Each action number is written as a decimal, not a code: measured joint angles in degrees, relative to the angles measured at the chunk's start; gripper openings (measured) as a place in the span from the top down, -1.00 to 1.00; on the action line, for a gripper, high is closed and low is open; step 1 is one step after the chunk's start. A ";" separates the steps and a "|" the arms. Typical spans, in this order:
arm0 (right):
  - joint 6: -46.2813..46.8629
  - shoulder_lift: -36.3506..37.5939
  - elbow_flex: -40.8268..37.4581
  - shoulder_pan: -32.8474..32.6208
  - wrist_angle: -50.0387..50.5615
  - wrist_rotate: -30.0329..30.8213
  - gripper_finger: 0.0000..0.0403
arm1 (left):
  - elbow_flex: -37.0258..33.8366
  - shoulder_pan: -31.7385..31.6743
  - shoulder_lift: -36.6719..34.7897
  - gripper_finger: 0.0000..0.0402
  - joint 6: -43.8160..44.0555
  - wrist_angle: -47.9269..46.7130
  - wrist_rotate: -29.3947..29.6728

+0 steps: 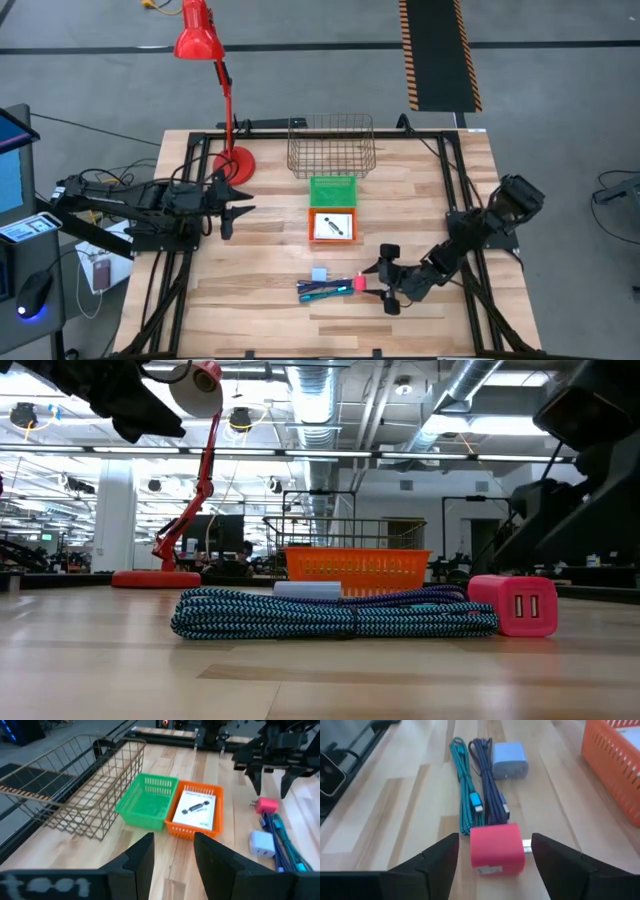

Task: Pick and place items into bin
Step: Put the pink charger adapter into the green basket

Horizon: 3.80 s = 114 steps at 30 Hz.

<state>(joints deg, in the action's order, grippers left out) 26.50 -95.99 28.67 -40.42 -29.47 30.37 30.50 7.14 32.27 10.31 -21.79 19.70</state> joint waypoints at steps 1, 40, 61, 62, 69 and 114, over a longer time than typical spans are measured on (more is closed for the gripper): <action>0.00 -0.25 0.00 -0.01 0.02 0.00 -0.23 | 0.00 0.01 -0.01 0.36 0.00 -0.43 0.00; -0.11 -0.87 0.00 2.39 2.47 -3.45 -0.21 | 0.00 0.02 0.00 0.36 0.00 -4.89 -0.02; 0.28 -0.85 0.00 4.44 2.44 -3.46 0.19 | 0.00 0.02 0.00 0.36 0.00 -4.89 -0.02; 0.38 -0.85 0.00 4.44 2.43 -3.48 0.17 | 0.00 0.02 -0.02 0.36 0.00 -4.89 -0.02; 0.46 -0.85 0.00 4.44 2.38 -3.48 0.23 | 0.00 0.01 0.00 0.36 0.00 -4.89 -0.04; -25.07 21.69 0.00 40.20 2.80 -25.31 0.22 | 0.00 0.02 0.00 0.36 0.00 -4.89 -0.02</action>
<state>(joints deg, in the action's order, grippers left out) 1.43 -74.30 28.67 -0.23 -26.67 5.06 30.50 7.16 32.27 10.31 -26.68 19.68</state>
